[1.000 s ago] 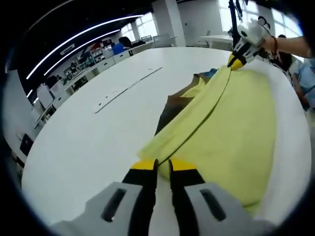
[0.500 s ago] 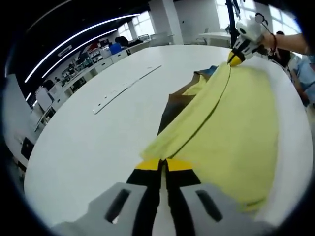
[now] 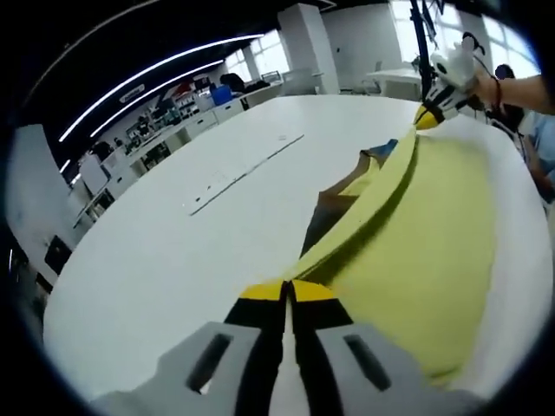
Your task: Fold the garment on the visible template until the final outline fits inside the template.
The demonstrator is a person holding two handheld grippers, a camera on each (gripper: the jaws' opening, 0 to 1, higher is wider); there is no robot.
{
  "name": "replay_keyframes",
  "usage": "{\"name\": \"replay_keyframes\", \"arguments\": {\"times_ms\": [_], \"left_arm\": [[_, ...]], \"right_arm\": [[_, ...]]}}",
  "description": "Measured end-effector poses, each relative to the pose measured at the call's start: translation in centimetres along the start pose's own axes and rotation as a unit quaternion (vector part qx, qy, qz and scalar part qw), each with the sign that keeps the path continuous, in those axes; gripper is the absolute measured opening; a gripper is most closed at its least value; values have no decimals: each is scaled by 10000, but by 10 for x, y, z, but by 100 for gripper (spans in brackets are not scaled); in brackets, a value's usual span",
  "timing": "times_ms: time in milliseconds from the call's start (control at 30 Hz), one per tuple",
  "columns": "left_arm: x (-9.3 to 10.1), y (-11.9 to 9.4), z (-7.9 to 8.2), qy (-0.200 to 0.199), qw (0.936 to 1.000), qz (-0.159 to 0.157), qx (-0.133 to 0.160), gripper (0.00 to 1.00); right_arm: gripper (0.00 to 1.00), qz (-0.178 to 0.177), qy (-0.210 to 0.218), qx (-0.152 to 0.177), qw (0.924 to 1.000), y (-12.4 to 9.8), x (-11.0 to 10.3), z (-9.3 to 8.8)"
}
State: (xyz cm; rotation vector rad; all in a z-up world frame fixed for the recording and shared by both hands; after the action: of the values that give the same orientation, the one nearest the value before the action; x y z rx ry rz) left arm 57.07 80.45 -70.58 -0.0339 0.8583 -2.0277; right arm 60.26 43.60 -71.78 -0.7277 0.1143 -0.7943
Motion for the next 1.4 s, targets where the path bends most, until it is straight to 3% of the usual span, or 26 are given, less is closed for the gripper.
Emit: {"name": "replay_keyframes", "arguments": {"times_ms": [167, 333, 533, 733, 800, 933, 1133, 1400], "left_arm": [[-7, 8, 6, -104, 9995, 306, 44, 0], [-13, 18, 9, -286, 9980, 570, -47, 0], [-16, 26, 6, -787, 9943, 717, -80, 0], [-19, 27, 0, -1020, 9914, 813, -140, 0], [-20, 25, 0, -1134, 9903, 801, -85, 5], [-21, 19, 1, -1294, 9881, 836, -5, 29], [-19, 10, -2, -1955, 9782, 688, 132, 48], [-13, -12, -10, -2492, 9662, 610, 273, 61]], "right_arm": [[0, -314, 222, 278, 9989, 5, 8, 11], [0, -433, 577, 346, 9968, 14, 15, 12], [0, -558, 881, 448, 9935, 21, 21, 16], [0, -646, 1004, 489, 9916, 27, 26, 18], [0, -606, 1020, 467, 9918, 27, 24, 18], [18, -503, 1105, 243, 9923, 27, 19, 13], [43, -260, 1377, -42, 9901, 25, 9, 4], [64, 85, 1807, -94, 9835, 10, -5, 5]]}}
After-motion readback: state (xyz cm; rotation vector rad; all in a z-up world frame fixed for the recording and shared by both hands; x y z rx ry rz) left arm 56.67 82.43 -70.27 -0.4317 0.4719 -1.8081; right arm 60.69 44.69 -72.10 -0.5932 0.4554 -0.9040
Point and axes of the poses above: the point that each gripper's makers call its tool centre point, and the gripper's own axes: y roughly forward along the fingers, x roughly to its right, z roughly out of its top, the point moved 4 cm from there along -y, roughly backward along the fingers, and after that the axes turned 3 degrees about y, right-handed, at the moved point
